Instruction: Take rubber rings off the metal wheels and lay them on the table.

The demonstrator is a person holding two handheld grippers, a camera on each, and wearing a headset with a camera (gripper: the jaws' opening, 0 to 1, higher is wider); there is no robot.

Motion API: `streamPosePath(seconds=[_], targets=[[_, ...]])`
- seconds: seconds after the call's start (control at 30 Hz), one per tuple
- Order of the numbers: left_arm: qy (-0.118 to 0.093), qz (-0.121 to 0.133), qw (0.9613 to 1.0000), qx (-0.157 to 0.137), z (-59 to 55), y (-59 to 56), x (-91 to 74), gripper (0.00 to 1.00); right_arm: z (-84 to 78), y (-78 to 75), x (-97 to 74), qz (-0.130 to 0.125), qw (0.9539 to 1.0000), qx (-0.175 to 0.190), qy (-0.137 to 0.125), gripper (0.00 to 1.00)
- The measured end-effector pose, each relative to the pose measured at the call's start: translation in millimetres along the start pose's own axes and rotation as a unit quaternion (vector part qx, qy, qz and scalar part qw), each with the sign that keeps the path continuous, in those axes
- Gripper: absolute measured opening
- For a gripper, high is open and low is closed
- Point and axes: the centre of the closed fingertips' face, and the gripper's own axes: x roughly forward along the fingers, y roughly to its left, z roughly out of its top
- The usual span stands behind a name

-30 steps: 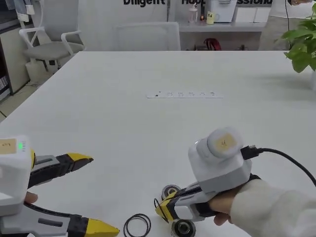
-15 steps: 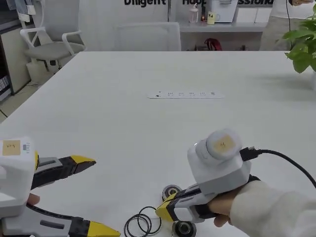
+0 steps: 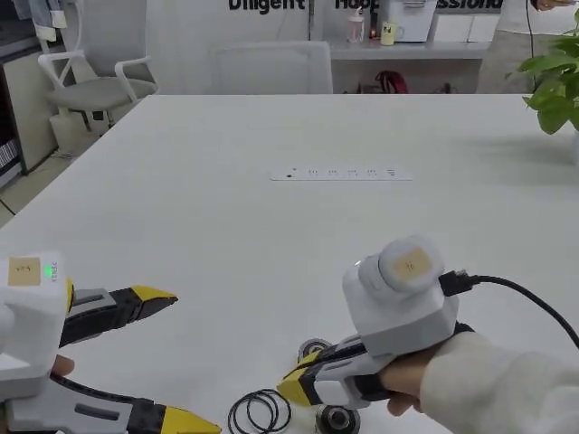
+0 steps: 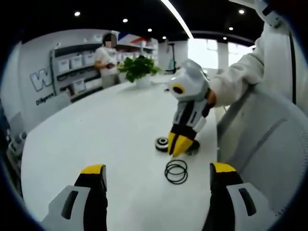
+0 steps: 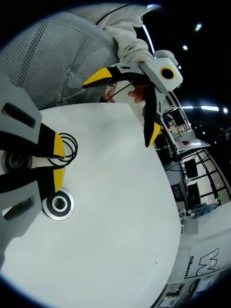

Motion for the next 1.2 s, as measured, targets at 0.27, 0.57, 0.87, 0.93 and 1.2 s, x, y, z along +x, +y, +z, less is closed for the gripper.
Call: streamPosePath(seconds=[0.27, 0.57, 0.87, 0.93, 1.2], targets=[[-0.011, 0.002, 0.9999, -0.001, 5.6, 0.6, -0.6, 0.90, 12.7, -9.9, -11.0, -0.010, 0.9995, 0.008, -0.029, 0.04], [-0.040, 0.002, 0.9992, -0.003, 25.8, 4.2, 0.3, 0.90, 21.7, -29.2, -28.2, -0.036, 0.9976, 0.009, -0.059, 0.06], [-0.129, -0.002, 0.9915, 0.010, 92.8, 12.0, -9.0, 0.88, 23.2, -52.7, -45.1, -0.061, 0.9937, 0.035, -0.087, 0.08], [-0.136, -0.011, 0.9905, 0.015, 102.5, 11.4, -6.8, 0.87, 20.2, -54.6, -45.2, -0.062, 0.9938, 0.037, -0.085, 0.09], [-0.112, -0.043, 0.9910, 0.059, 112.3, 8.9, 22.2, 0.82, 13.7, -57.4, -46.4, -0.065, 0.9946, 0.027, -0.075, 0.14]])
